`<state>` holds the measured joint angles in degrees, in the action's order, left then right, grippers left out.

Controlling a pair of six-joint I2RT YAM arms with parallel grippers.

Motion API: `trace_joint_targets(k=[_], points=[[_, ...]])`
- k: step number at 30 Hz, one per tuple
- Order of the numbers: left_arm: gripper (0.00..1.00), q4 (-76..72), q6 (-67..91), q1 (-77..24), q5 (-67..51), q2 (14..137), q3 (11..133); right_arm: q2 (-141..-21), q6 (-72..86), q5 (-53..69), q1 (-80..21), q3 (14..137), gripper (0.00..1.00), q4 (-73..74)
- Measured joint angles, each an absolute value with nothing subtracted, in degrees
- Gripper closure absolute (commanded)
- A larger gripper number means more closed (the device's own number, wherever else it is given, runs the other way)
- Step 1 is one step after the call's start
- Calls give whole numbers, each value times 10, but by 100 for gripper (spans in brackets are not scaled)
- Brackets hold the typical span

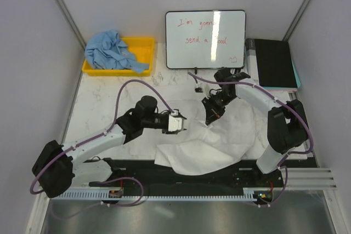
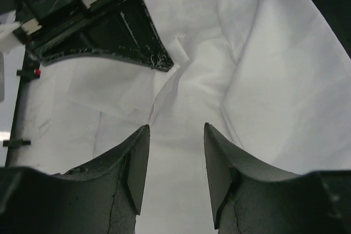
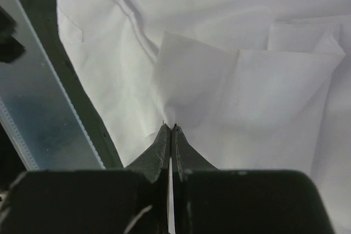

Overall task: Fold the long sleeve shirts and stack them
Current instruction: Fold the shirt

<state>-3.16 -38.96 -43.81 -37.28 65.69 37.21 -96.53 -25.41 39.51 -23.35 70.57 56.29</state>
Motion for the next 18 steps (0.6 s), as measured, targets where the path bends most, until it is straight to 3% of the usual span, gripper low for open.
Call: trace_joint_targets(k=[9, 18], points=[[40, -104, -496, -528, -326, 736, 385, -966, -299, 463, -235, 729, 97, 638], [45, -112, -531, -561, -282, 777, 412, -963, -331, 486, -254, 732, 97, 681]])
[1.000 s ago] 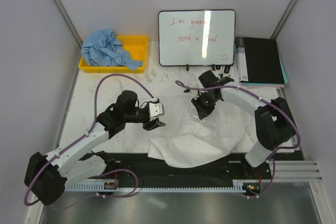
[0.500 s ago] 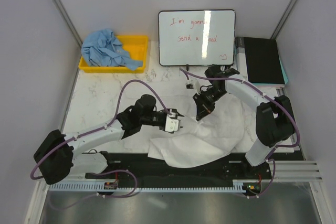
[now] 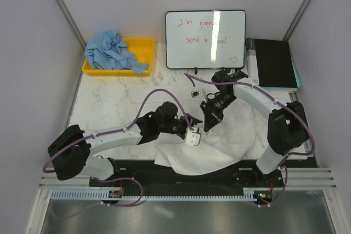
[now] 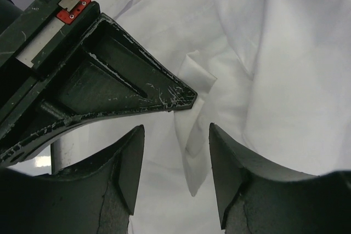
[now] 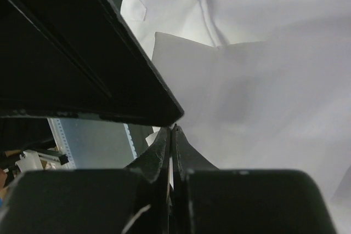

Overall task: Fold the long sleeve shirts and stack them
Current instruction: Fold the shirt

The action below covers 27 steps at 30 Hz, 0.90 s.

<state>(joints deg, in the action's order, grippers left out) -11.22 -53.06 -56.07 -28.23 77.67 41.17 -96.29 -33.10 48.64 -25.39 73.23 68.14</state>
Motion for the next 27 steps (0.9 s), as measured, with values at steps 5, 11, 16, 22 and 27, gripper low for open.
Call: trace_joint_targets(k=[5, 11, 16, 22, 27], points=[[49, -96, -530, -574, -271, 784, 428, -942, -334, 497, -265, 732, 96, 687], [98, -76, -524, -593, -255, 783, 434, -906, -335, 496, -276, 732, 82, 695], [98, -25, -508, -613, -246, 780, 461, -886, -334, 495, -285, 733, 52, 705], [98, 71, -486, -649, -264, 716, 468, -878, -349, 496, -226, 776, 38, 724], [98, 118, -453, -688, -293, 671, 496, -900, -359, 500, -141, 868, 36, 737]])
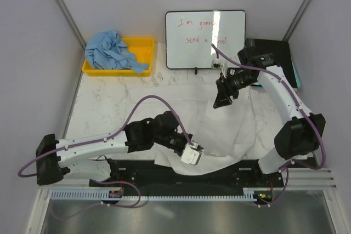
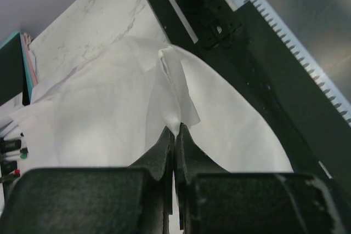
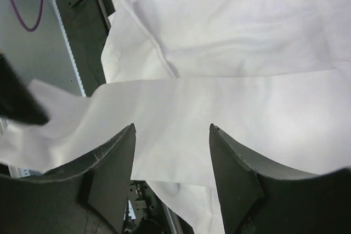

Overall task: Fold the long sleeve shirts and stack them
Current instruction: Fold the shirt

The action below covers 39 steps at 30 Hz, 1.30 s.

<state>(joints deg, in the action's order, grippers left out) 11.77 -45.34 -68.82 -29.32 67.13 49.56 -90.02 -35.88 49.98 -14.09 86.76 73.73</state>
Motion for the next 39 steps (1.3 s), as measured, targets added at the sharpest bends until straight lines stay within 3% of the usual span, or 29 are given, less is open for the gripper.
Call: trace_joint_targets(k=[10, 15, 28, 39], points=[[98, 148, -356, -723, -330, 691, 631, -1039, -356, 481, -83, 934, 39, 731], [98, 150, -283, -707, -312, 719, 655, -1058, -352, 464, -73, 935, 34, 722], [98, 140, -114, -400, -290, 820, 637, -1085, -350, 405, 2, 988, 14, 710], [98, 129, -49, -251, -269, 858, 568, -1103, -350, 368, -2, 987, 14, 705]])
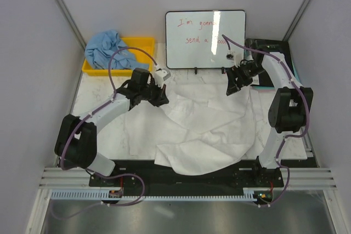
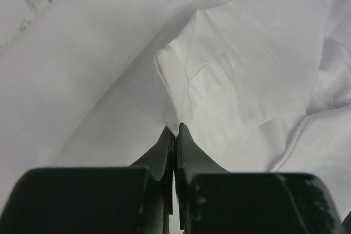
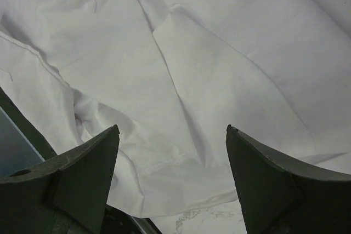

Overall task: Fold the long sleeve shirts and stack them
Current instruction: Fold the shirt

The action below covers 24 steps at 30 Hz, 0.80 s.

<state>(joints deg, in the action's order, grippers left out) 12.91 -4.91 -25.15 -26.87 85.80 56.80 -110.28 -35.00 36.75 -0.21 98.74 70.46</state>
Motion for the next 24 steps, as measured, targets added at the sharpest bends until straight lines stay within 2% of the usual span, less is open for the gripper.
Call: trace_joint_targets(k=[11, 21, 24], points=[[98, 77, 26, -141, -272, 871, 501, -1111, -350, 342, -2, 962, 16, 687], [98, 44, 56, -133, -342, 814, 465, -1142, -349, 315, -2, 939, 22, 653], [98, 41, 58, -133, -354, 807, 465, -1164, -345, 301, -2, 939, 21, 635]])
